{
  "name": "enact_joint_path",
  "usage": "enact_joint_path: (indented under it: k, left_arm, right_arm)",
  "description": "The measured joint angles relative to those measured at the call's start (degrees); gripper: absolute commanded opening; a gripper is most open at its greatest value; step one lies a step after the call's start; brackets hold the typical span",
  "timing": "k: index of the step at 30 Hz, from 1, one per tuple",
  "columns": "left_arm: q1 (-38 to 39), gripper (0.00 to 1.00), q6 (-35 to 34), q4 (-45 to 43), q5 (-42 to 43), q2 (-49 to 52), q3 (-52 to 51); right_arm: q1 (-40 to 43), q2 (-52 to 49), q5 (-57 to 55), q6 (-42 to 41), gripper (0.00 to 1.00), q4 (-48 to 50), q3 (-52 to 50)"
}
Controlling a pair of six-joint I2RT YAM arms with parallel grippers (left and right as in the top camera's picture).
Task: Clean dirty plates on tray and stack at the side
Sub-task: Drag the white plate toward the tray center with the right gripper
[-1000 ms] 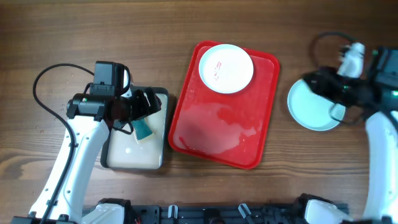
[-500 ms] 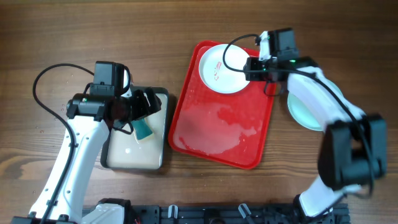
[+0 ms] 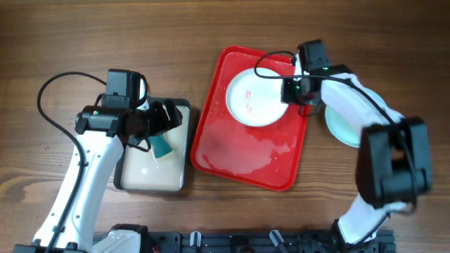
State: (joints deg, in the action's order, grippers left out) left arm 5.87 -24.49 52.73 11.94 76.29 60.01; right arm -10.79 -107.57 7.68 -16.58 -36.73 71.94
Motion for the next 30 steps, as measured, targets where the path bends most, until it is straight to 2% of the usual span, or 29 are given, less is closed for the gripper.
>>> enact_joint_path:
  k: [5,8,10,13,14,15,16,18,23,25,28,30]
  left_arm:
    - [0.0,1.00,0.0,0.0,0.0,0.0,0.0]
    - [0.0,1.00,0.0,0.0,0.0,0.0,0.0]
    - [0.0,1.00,0.0,0.0,0.0,0.0,0.0]
    - [0.0,1.00,0.0,-0.9,0.0,0.0,0.0]
    - [0.0,1.00,0.0,-1.6,0.0,0.0,0.0]
    - [0.0,1.00,0.0,-1.8,0.0,0.0,0.0]
    - [0.0,1.00,0.0,-1.6,0.2,0.0,0.0]
    - [0.0,1.00,0.0,-1.5,0.4,0.0,0.0]
    - [0.0,1.00,0.3,1.1,-0.4,0.0,0.0]
    - [0.0,0.94,0.0,2.0,-2.9,0.8,0.0]
    - [0.0,0.70,-3.2,1.0,-6.7,2.9,-1.7]
    - [0.0,0.61,-6.0,-0.9,-8.3,5.4,-4.2]
  right_arm:
    - [0.0,11.4,-0.2,-0.6,0.04,-16.3,0.1]
    - [0.0,13.3,-0.2,-2.2,0.04,-20.3,-1.2]
    - [-0.1,13.3,-0.2,-3.5,0.04,-18.6,-4.4]
    - [-0.9,13.0,2.3,-7.1,0.04,-10.2,-13.1]
    - [-1.3,13.0,3.7,-8.2,0.08,-7.2,-15.4]
    - [-1.6,12.9,4.4,-9.8,0.21,-6.1,-16.3]
    - [-2.4,12.9,7.1,-11.0,0.27,-2.5,-19.1]
    - [-2.8,12.9,9.3,-12.8,0.31,-0.6,-19.9]
    - [-3.1,16.1,11.7,-14.1,0.31,-1.6,-19.8]
    - [-3.1,21.5,11.7,-12.1,0.28,-2.7,-19.0]
    - [-3.1,30.1,11.6,-6.6,0.28,-5.1,-16.3]
    - [-3.1,35.4,11.4,-2.9,0.28,-7.1,-14.9]
